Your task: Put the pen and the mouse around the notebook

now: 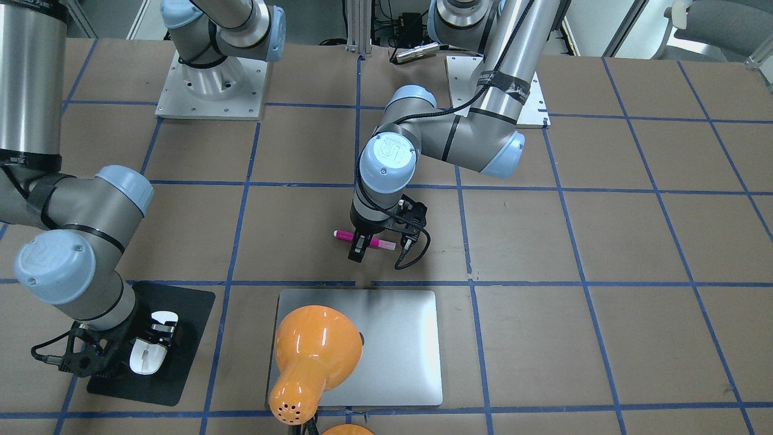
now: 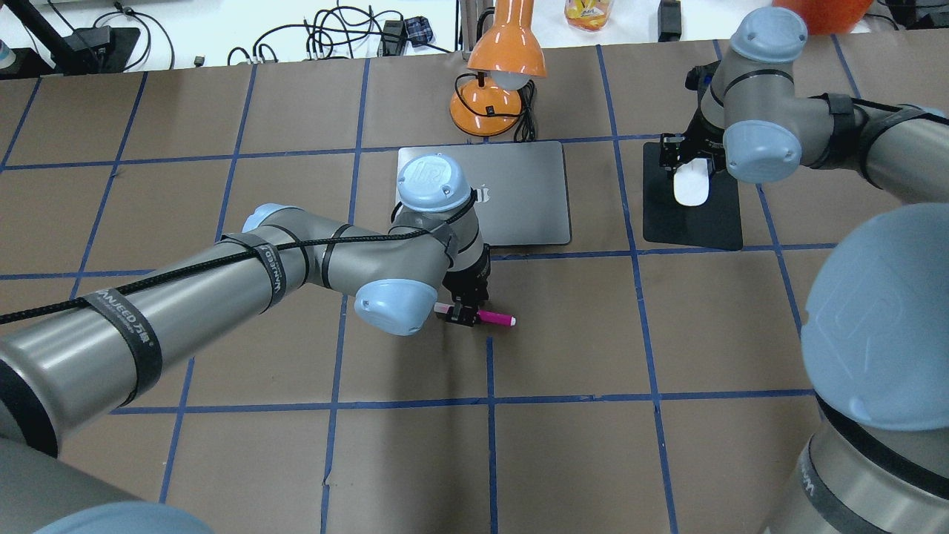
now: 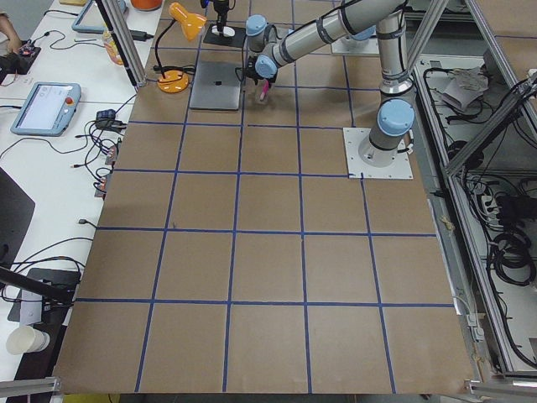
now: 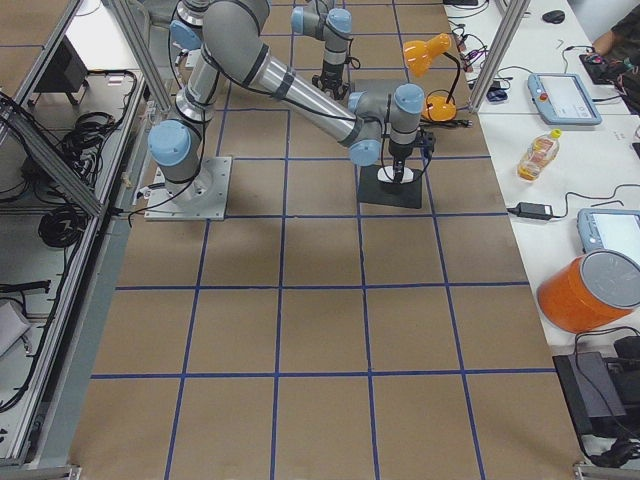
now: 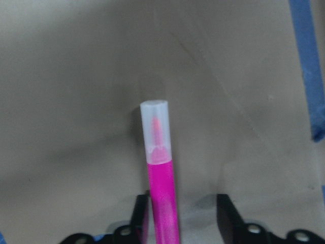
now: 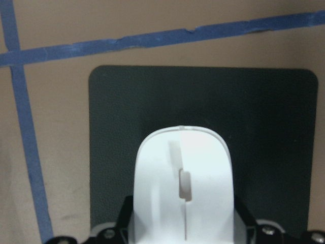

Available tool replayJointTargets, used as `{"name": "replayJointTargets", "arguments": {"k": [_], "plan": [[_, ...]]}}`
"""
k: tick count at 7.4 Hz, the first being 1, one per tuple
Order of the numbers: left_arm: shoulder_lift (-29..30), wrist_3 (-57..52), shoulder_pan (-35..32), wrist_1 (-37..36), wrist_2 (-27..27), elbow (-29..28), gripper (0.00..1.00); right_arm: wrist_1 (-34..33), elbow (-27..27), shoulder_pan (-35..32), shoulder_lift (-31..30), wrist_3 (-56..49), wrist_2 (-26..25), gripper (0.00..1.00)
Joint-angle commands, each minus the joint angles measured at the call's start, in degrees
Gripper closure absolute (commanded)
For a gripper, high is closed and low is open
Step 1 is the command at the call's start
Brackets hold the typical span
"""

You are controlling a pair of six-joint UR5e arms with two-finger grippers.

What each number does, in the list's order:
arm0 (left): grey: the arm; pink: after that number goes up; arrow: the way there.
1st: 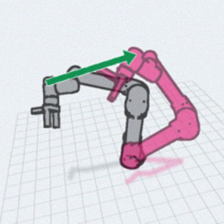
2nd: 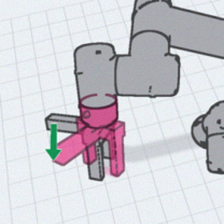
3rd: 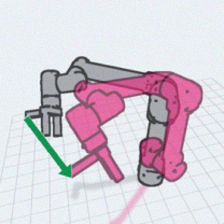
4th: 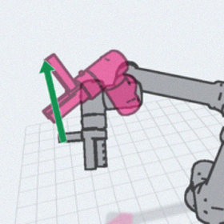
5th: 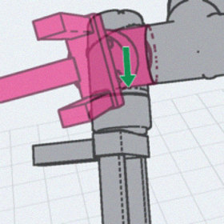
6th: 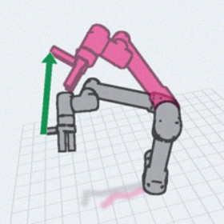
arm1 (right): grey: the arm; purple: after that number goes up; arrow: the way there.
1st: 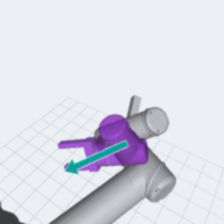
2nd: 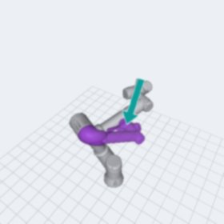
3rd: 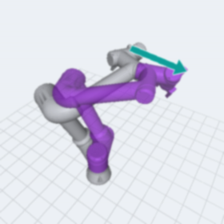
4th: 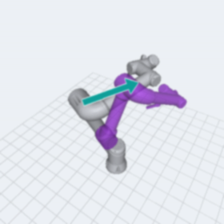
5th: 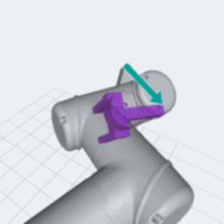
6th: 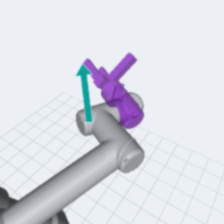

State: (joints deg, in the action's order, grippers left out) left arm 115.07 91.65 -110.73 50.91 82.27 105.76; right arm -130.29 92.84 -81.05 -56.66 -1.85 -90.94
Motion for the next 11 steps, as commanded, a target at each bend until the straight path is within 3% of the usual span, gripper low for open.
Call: {"name": "replayJointTargets", "arguments": {"k": [1, 2, 3, 6, 8, 11], "plan": [[-2.21, -13.33, 0.6, 1.2, 2.7, -2.47, 0.0, -0.84, -0.02, 0.02, 0.68, -0.08, -0.47, 0.48], [-5.62, -20.04, 0.86, 6.6, 3.24, -2.92, 0.0, -0.85, -0.29, 0.02, 0.68, 0.0, -0.47, 0.19], [-9.83, -32.2, 2.08, 11.09, 3.25, -3.19, 0.01, -0.85, -0.46, 0.19, 0.41, -0.08, -0.47, 0.0], [-19.07, -63.17, 10.42, 27.42, 3.42, -7.92, 0.02, 3.78, -0.55, 0.46, -4.92, -0.17, -0.64, 0.0], [-23.56, -78.4, 15.52, 40.26, 5.61, -11.0, 0.15, 18.77, -0.03, 0.28, -16.67, 0.7, 0.05, 0.0], [-26.83, -88.12, 22.03, 42.6, 5.71, -13.37, 0.14, 36.9, -0.29, -1.64, -29.17, 0.8, 0.15, 0.0]]}}
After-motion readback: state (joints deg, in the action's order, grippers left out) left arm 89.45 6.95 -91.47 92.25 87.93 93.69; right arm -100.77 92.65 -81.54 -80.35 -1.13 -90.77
